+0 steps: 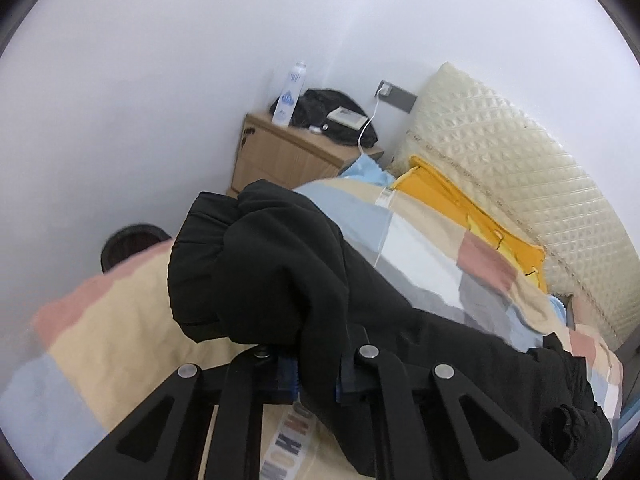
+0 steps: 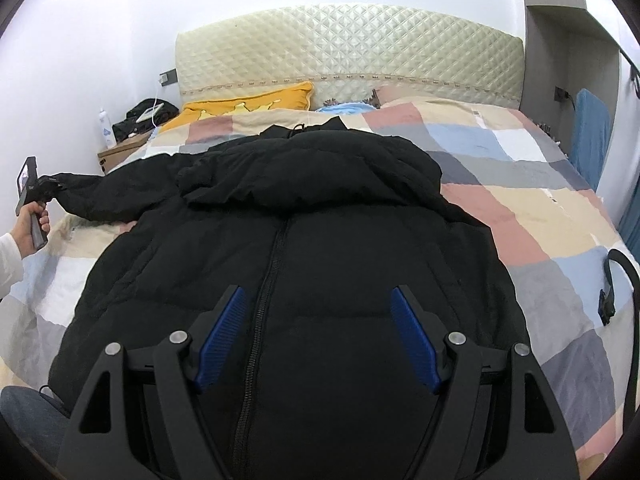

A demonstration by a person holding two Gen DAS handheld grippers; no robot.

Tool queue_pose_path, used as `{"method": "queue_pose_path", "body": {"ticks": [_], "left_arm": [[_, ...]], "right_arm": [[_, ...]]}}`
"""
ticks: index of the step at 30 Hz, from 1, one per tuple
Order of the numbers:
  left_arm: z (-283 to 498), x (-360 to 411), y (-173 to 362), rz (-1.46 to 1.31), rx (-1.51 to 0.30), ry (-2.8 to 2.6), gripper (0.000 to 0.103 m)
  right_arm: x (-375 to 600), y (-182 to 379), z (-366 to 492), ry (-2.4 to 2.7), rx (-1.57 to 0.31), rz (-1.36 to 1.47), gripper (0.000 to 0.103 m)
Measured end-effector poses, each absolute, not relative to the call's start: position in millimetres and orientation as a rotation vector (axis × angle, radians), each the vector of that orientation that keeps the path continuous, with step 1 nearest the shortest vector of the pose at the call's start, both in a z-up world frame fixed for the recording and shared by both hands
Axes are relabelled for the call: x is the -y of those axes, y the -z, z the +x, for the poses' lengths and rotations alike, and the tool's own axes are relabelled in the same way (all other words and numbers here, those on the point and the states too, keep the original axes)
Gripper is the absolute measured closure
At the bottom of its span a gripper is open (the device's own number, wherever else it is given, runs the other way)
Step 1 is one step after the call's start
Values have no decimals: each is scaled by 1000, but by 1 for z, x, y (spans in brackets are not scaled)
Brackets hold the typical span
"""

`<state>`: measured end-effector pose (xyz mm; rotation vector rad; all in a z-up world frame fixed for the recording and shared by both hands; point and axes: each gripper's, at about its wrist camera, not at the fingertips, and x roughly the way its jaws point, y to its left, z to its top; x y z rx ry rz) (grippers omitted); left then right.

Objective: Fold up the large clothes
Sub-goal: 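Lift the sleeve with the left gripper and swing it over the jacket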

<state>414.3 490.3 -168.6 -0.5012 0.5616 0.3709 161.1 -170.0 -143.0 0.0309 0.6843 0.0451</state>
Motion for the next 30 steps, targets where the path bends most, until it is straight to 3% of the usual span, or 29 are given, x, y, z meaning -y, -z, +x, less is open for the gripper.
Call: {"method": "queue_pose_path", "body": {"ticks": [10,30], "left_arm": [[377,-445,68,-442,-477,-290,92],[327,-318,-59,-351,-350,-231,92]], "right_arm": [[180,128,140,-84,-632,74,28],[209,107,99,-96,-517,61,28]]}}
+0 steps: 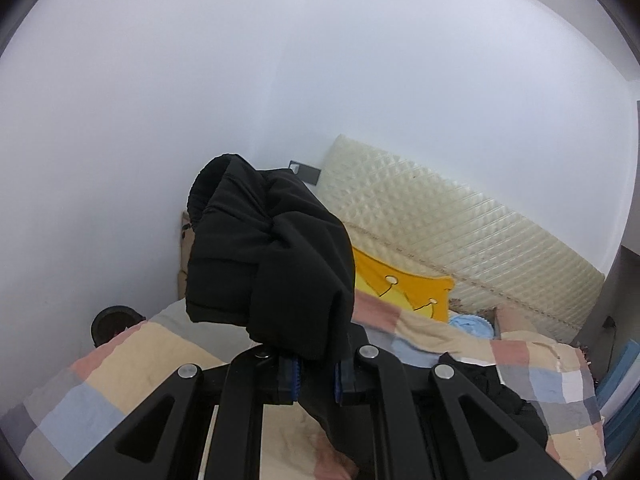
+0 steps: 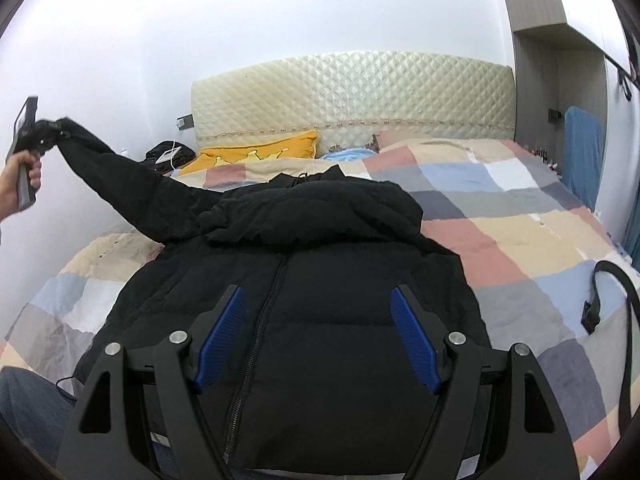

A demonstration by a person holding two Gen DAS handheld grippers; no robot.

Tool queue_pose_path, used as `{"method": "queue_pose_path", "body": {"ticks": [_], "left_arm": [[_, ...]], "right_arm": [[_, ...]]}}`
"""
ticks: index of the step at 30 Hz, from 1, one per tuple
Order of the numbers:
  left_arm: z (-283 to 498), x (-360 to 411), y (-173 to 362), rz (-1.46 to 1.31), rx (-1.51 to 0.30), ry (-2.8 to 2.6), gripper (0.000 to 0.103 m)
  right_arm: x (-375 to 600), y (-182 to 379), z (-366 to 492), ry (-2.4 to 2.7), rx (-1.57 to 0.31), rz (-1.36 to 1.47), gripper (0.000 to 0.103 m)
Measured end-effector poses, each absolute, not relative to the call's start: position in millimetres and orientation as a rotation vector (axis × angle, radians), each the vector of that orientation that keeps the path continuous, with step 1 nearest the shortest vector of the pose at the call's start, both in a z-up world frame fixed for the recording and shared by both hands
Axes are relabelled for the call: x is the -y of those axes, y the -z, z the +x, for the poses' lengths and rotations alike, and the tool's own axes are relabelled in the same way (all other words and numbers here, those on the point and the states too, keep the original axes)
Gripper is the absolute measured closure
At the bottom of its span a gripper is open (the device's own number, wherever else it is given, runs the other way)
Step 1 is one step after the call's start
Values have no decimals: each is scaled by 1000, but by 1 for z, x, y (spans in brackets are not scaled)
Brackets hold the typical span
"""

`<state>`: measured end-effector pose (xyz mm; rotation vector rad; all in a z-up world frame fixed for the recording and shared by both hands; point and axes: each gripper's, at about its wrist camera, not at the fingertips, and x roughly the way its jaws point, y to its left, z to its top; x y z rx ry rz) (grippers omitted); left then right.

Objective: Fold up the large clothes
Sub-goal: 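Lift the sleeve with the left gripper and swing it over the jacket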

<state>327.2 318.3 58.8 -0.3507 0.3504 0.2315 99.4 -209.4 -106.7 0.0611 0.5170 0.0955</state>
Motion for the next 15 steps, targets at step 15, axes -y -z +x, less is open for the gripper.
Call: {"method": "queue_pose_path", "body": {"ticks": [15], "left_arm": [[323,-199,-125,-186,-308,-70,92]], "right_arm": [[224,104,85,-85,-480,66,21]]}}
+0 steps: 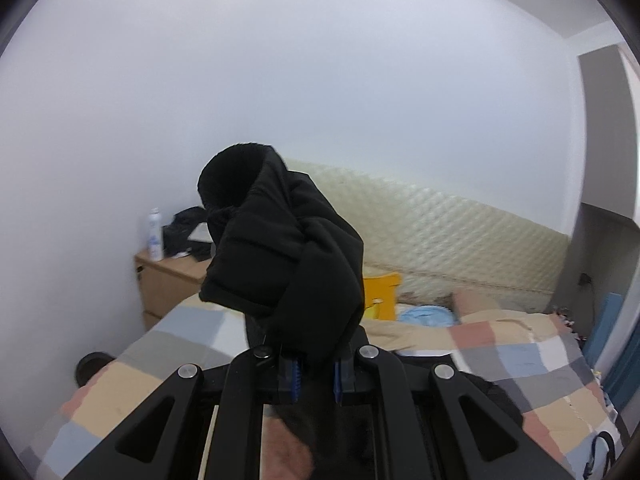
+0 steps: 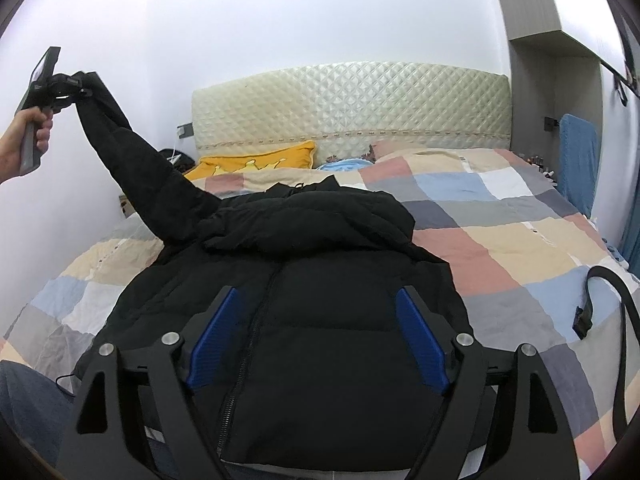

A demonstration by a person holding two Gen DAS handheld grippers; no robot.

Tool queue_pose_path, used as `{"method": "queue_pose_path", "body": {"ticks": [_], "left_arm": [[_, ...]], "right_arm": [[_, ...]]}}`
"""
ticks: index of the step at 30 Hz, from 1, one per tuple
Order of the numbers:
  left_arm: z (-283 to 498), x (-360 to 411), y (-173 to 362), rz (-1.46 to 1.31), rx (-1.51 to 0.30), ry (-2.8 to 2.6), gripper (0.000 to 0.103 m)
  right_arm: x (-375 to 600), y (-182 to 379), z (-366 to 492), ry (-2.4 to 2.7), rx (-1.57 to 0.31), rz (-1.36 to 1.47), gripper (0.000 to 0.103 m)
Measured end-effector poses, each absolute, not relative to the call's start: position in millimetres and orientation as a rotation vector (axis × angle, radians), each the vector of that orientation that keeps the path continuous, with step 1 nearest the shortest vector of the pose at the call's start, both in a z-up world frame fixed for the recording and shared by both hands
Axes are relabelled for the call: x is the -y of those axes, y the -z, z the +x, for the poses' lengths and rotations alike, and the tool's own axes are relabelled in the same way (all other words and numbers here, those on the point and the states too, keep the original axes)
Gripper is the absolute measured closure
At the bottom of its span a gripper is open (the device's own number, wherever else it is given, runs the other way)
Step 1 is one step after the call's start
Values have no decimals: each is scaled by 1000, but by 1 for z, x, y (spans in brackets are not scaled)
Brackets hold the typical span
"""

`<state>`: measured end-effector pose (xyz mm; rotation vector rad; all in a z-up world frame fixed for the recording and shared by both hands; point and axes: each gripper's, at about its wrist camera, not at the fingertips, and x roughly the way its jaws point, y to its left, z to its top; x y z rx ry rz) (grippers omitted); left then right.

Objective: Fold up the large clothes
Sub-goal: 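Lift the sleeve with the left gripper and swing it over the jacket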

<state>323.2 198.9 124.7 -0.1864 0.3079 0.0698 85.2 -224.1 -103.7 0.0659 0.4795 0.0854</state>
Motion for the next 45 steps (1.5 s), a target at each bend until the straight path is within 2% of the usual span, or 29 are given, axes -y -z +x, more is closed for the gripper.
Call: {"method": "queue_pose_path", "body": {"ticks": [7,20,30,32,33,34,45], "left_arm": [[331,-121,-120,-192,-294,50,92],[369,45,-103,-140,-371,283,92],[404,158,-34,-100,-490,418,92],[410,179,-20,-78,-503,434,92],[410,183,-15,-72,-503,437,92],[413,191,-8,-65,-507,444,92],[446,252,97,-17,-635,504,92]], "right_arm": [[225,100,79,-80,-456,57,16],[237,104,79,-94,-453,91,14],[256,110,77,-83,-456,162,14],[260,113,78,-83,-462,187,10],[261,116,79,-77,-466,195,4],[262,118,81,-77,-471,199,2],[280,131,91,-37,-509,286,0]]}}
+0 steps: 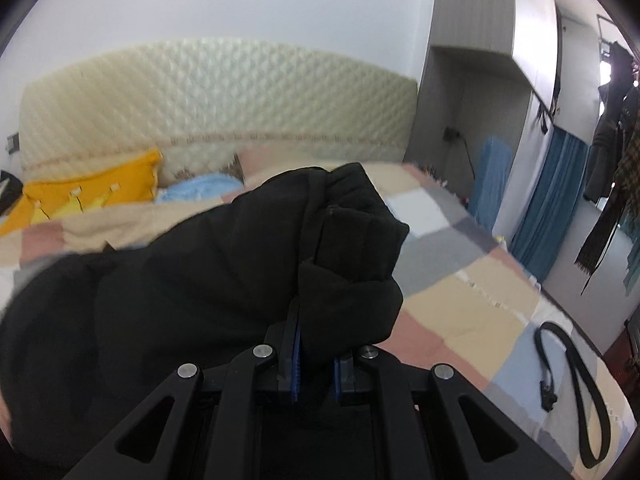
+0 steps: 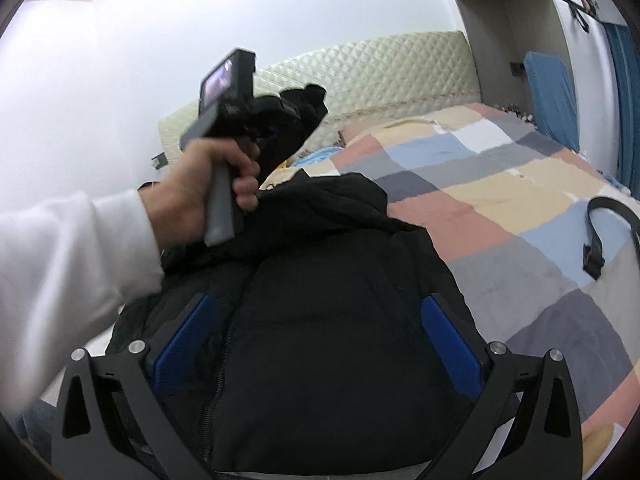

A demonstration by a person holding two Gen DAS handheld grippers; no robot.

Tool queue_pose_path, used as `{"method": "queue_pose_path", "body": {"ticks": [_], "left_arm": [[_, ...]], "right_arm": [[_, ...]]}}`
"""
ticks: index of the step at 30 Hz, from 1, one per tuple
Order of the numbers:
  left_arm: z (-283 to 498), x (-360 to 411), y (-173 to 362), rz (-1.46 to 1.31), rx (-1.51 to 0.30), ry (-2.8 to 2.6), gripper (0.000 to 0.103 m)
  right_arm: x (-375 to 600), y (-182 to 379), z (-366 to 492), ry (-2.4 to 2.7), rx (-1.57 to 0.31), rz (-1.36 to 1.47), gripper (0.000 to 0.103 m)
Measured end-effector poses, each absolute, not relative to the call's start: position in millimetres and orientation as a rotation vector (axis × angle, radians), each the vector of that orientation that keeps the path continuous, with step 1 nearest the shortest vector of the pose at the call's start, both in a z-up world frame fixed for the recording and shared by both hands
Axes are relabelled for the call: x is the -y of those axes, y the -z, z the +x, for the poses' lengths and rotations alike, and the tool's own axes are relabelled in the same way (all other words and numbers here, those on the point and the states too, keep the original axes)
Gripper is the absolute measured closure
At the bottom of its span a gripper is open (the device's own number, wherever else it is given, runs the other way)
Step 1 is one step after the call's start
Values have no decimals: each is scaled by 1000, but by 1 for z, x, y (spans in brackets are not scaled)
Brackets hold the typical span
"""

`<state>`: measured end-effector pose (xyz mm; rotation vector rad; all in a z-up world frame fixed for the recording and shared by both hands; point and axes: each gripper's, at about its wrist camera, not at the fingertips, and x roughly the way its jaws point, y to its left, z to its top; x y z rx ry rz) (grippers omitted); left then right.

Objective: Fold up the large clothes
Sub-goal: 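Lift the sleeve with the left gripper and swing it over the jacket, then lay the sleeve on the jacket body and open the left gripper, then withdraw the left gripper and bring both grippers over the jacket hem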

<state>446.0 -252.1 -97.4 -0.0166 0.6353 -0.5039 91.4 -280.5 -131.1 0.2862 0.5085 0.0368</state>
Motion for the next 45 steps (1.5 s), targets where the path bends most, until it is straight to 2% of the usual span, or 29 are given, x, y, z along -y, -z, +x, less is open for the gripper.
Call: {"method": "queue_pose_path", "body": {"ticks": [13,18,26,31,32,34,35,36,38,45], "left_arm": [[469,291,222,108,-742,421,92],[466,285,219,74,-722,419,92],[456,290,208,112,-806,336,88],[436,286,176,147,-810,362,88],[430,284,168,162,-784,367,85],[420,279,154,172,-768,372,73],[416,276,148,169,-773,368,60],[412,273,142,170,-778,353,41],[398,265,128,171,-739,357,30],[353,226,71,125,-645,385,30]], "right_arm": [[304,150,106,-34,-550,414,0],[300,153,111,-37,-565,401,0],[299,152,111,-17,-557,381,0],[301,150,111,-5,-542,370,0],[301,150,110,-6,-540,374,0],[303,148,108,7,-530,371,0],[303,147,108,13,-525,367,0],[304,146,108,17,-523,367,0],[304,144,108,30,-512,362,0],[297,133,100,42,-468,305,0]]}}
